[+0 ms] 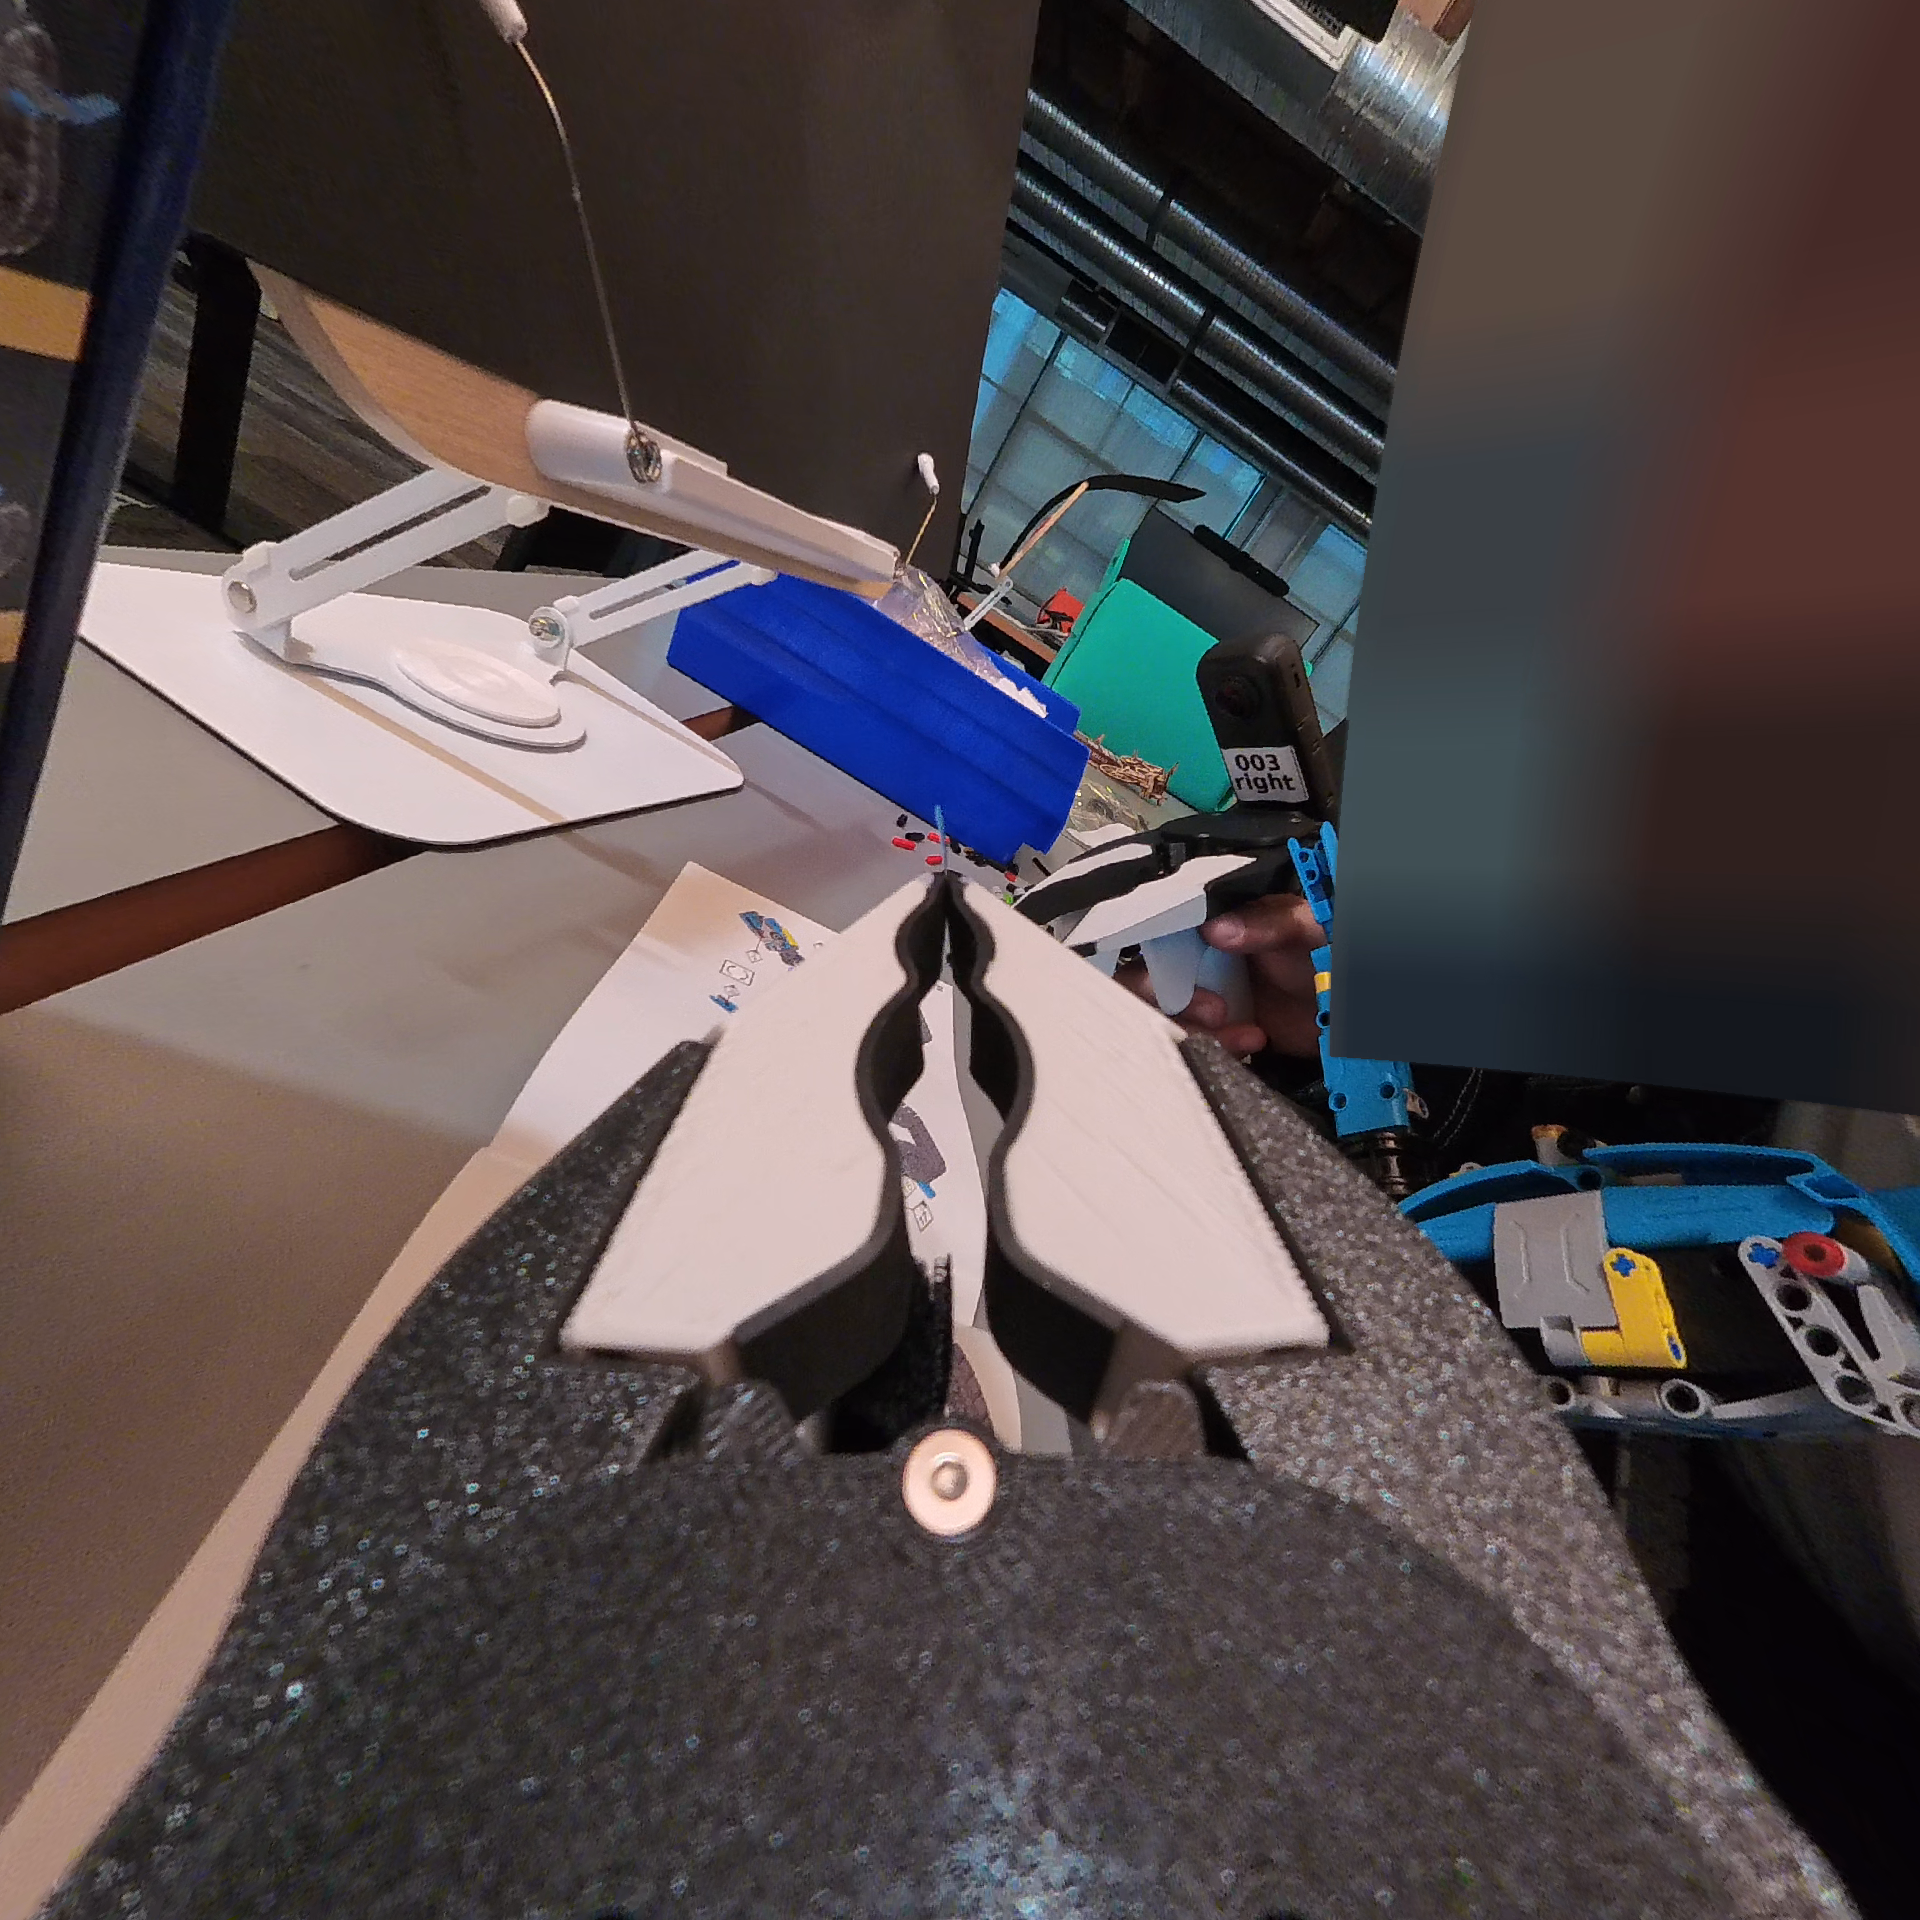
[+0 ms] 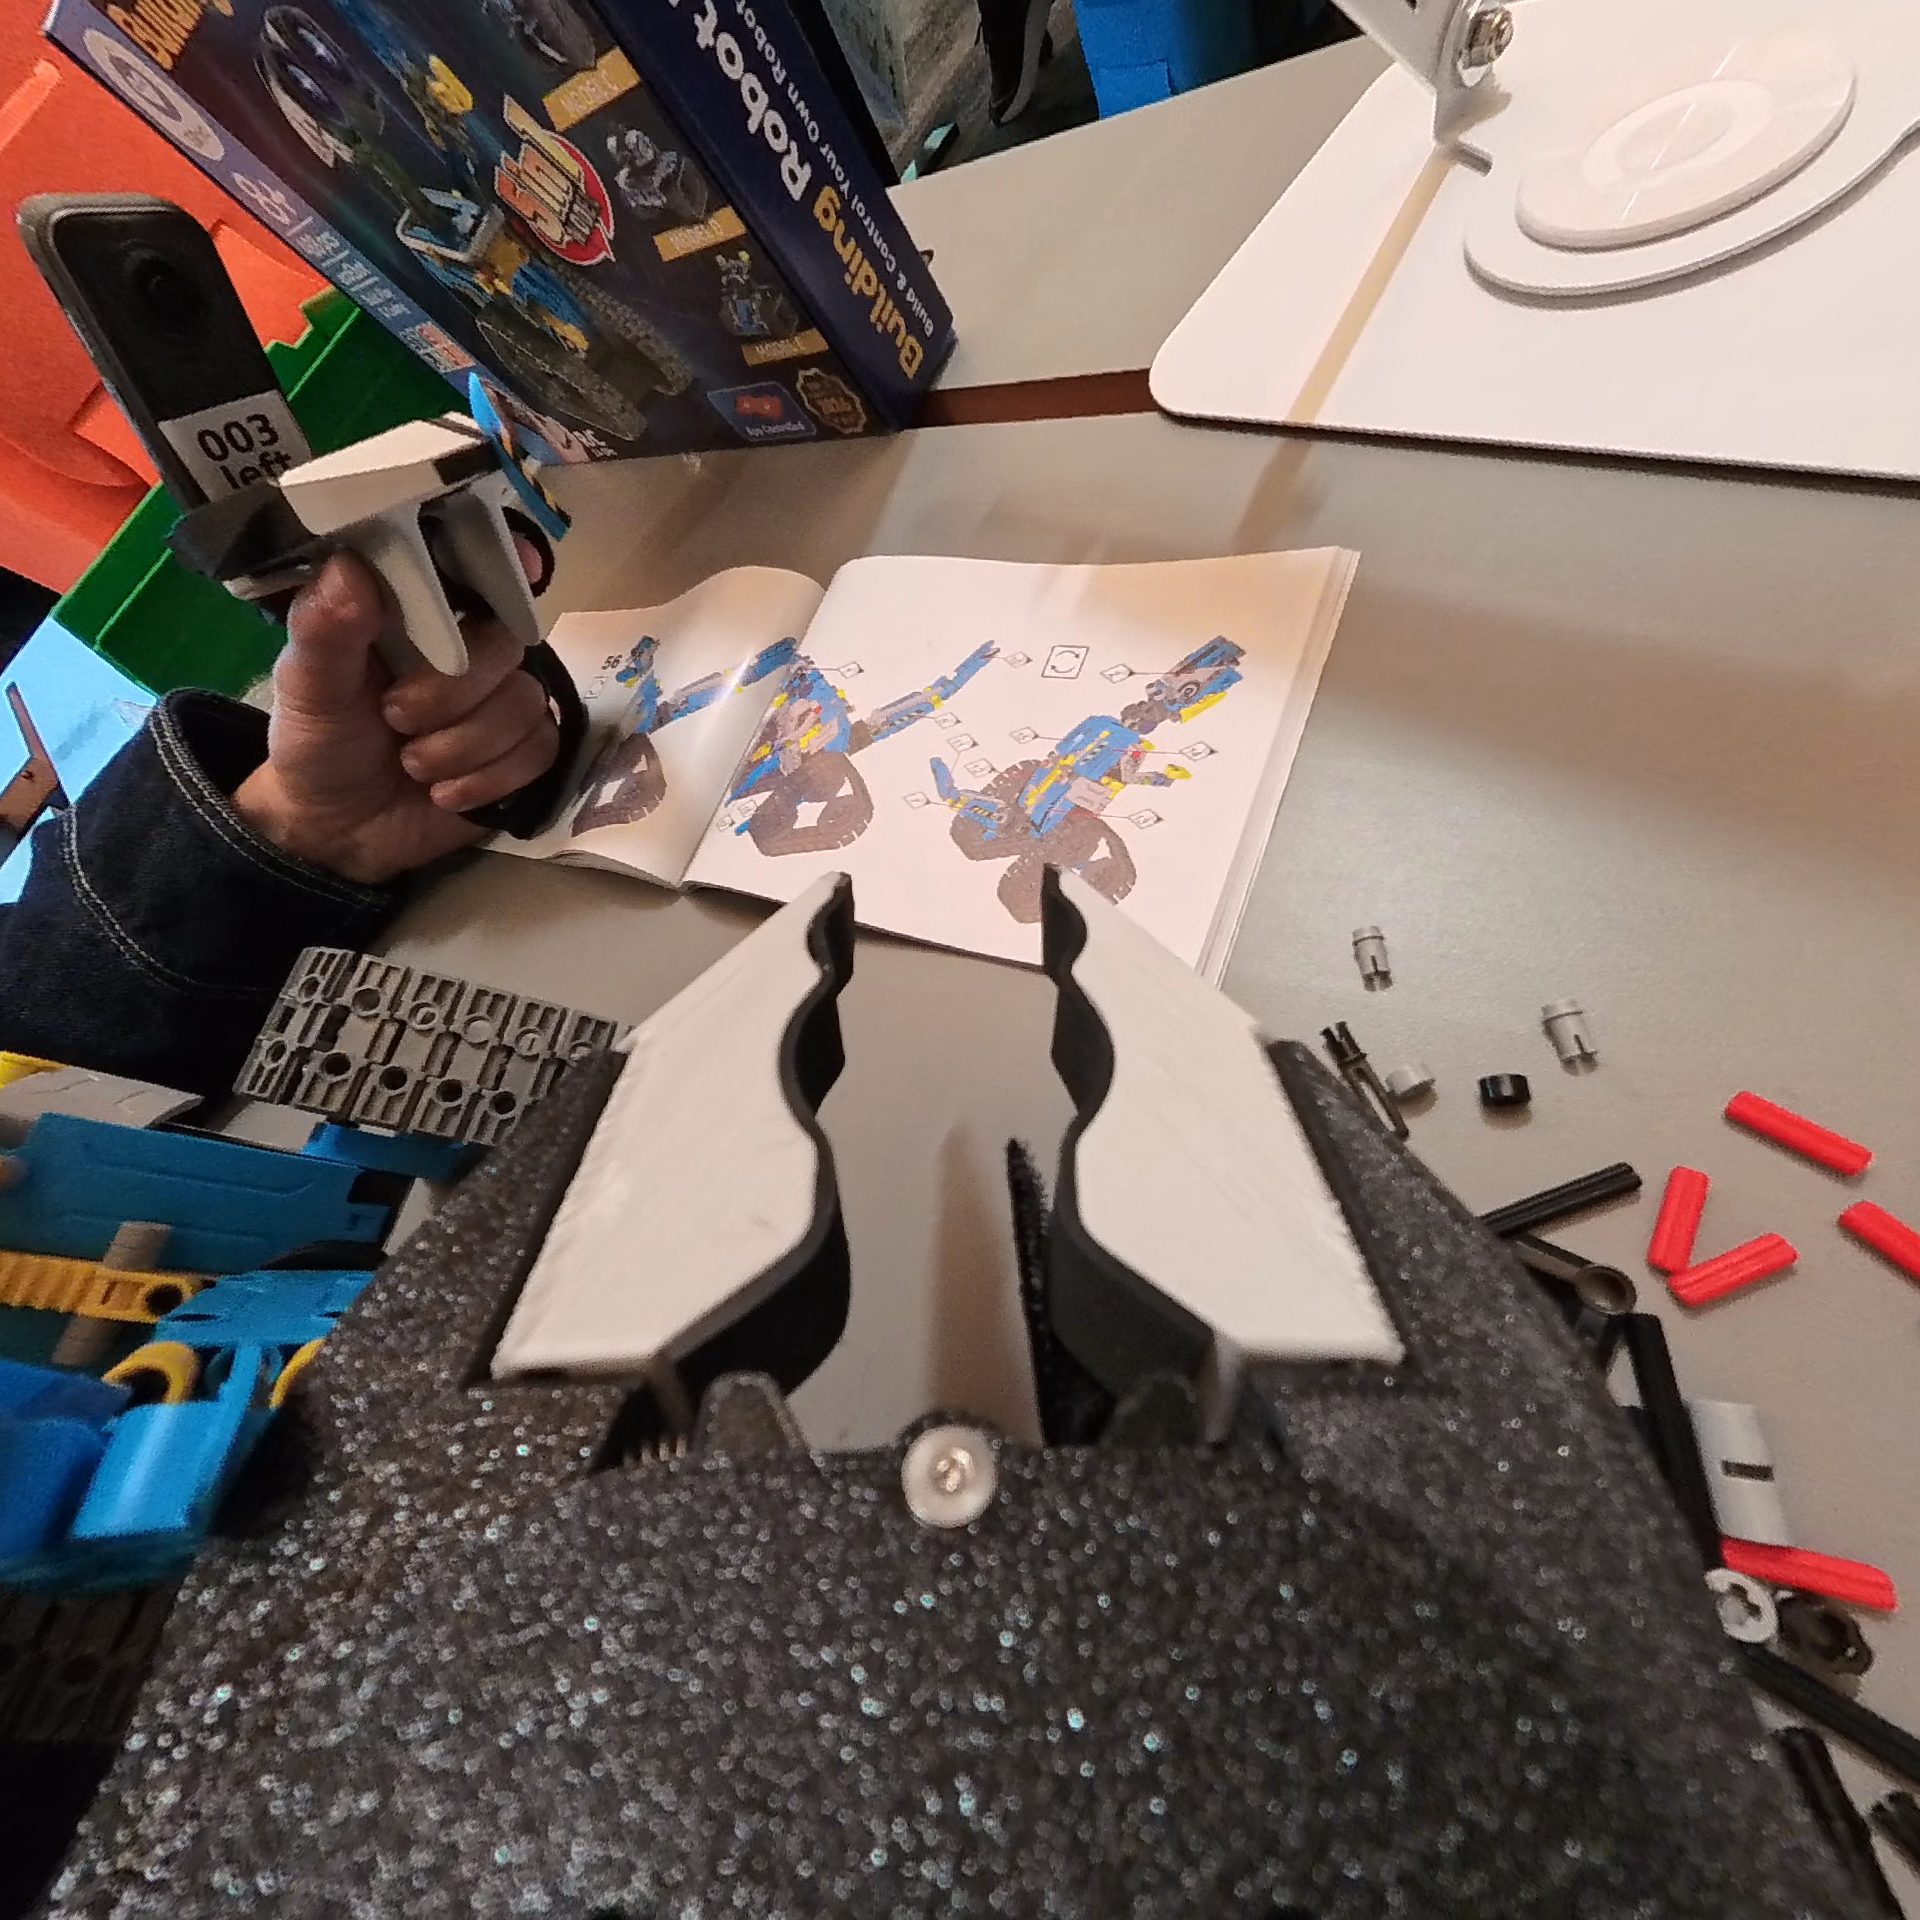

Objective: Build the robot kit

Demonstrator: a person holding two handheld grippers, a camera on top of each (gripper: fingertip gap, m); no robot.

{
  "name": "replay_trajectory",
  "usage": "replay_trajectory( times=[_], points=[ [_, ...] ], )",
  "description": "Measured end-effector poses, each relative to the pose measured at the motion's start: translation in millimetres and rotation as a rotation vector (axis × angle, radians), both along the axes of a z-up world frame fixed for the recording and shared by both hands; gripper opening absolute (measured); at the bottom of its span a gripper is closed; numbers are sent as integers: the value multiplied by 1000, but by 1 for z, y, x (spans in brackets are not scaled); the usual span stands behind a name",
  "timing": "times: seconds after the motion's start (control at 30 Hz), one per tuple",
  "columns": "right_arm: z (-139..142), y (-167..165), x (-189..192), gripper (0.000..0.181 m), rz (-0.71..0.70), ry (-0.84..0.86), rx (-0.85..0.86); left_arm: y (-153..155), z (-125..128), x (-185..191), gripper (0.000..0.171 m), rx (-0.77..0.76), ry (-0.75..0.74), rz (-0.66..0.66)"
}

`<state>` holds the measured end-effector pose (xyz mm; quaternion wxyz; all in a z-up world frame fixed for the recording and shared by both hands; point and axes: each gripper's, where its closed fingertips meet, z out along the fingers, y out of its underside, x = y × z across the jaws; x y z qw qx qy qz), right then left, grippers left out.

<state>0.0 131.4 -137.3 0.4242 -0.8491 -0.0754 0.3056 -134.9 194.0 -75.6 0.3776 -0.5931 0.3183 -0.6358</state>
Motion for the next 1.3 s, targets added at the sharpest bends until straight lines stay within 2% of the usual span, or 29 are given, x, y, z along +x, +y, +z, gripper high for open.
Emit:
replay_trajectory(
  times=[0.27, 0.47, 0.67, 0.97, 1.3],
  points=[
    [-4, 0, -2, 35, 11, 5, -12, -3, 1, 0, 0, 7, -6, -17],
    [4, 8, 20, 35, -48, -172, 94, -5, 2, 0, 0, 14, -10, -28],
    [13, 16, 35, 33, -94, -229, 154, -6, 1, 1, 0, 14, -7, -32],
    [47, 17, 51, 29, -167, -146, 269, -5, 0, 2, 0, -6, 0, -42],
    [29, 29, 52, 28, -184, -117, 228, -5, -2, 3, 0, -8, 8, -47]
  ],
)
